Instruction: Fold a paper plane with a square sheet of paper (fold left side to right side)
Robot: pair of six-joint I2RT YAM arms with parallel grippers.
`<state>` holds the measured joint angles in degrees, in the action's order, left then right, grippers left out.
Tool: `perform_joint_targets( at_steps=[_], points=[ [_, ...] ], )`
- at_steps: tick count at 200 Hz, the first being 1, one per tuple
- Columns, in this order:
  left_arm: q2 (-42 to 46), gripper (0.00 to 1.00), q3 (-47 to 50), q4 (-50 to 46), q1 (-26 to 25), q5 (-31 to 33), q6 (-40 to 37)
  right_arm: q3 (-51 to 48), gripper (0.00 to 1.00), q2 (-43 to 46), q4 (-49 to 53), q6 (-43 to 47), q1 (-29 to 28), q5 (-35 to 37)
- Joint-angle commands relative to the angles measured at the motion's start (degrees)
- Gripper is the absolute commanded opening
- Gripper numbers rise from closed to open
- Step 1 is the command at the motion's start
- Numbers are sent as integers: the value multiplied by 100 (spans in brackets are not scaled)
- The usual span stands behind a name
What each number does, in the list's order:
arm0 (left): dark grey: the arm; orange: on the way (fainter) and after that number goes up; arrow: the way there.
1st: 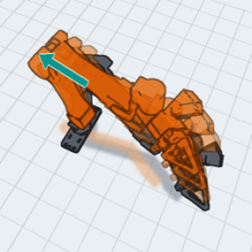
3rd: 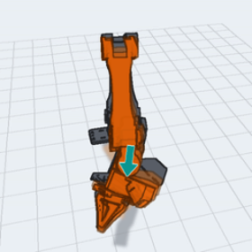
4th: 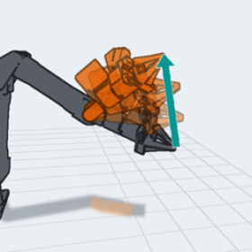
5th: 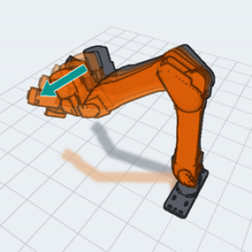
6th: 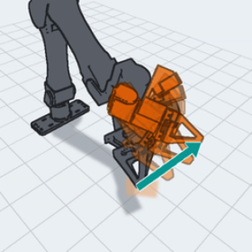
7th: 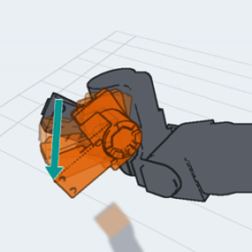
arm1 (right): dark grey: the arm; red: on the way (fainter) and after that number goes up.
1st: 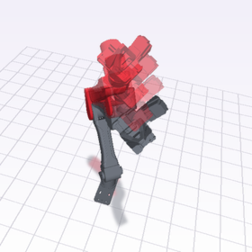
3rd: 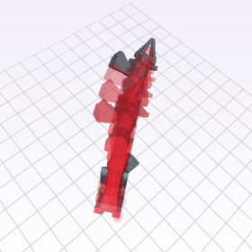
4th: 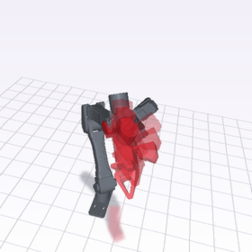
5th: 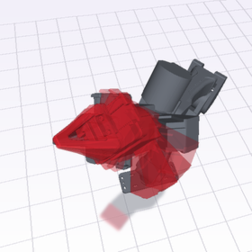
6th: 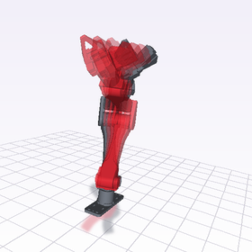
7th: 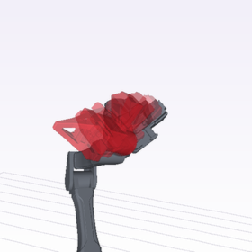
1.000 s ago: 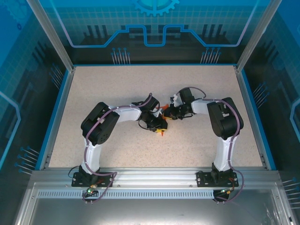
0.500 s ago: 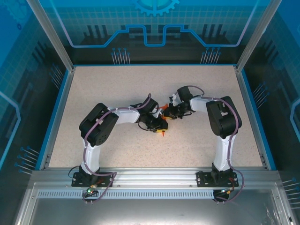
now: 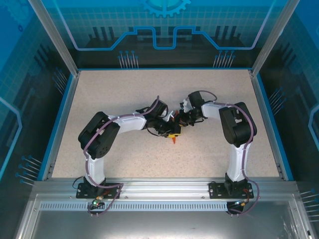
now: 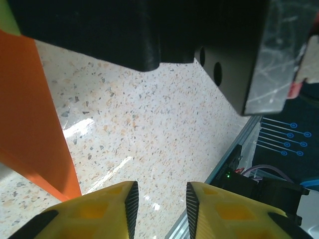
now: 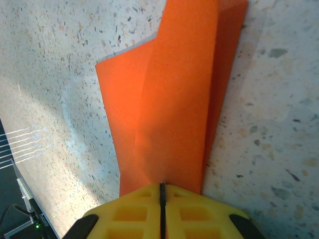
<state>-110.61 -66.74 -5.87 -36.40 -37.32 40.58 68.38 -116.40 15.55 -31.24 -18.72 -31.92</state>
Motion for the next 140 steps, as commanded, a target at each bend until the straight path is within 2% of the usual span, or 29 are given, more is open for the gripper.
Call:
perform_joint_targets(
  at_steps=[1,140],
  points=[
    [43,35,-24,-209,-110,-135,79,61,9,-208,326,101,-40,290],
    [-487,35,-23,-354,-182,50,91,88,9,-181,387,117,-79,318]
  ],
)
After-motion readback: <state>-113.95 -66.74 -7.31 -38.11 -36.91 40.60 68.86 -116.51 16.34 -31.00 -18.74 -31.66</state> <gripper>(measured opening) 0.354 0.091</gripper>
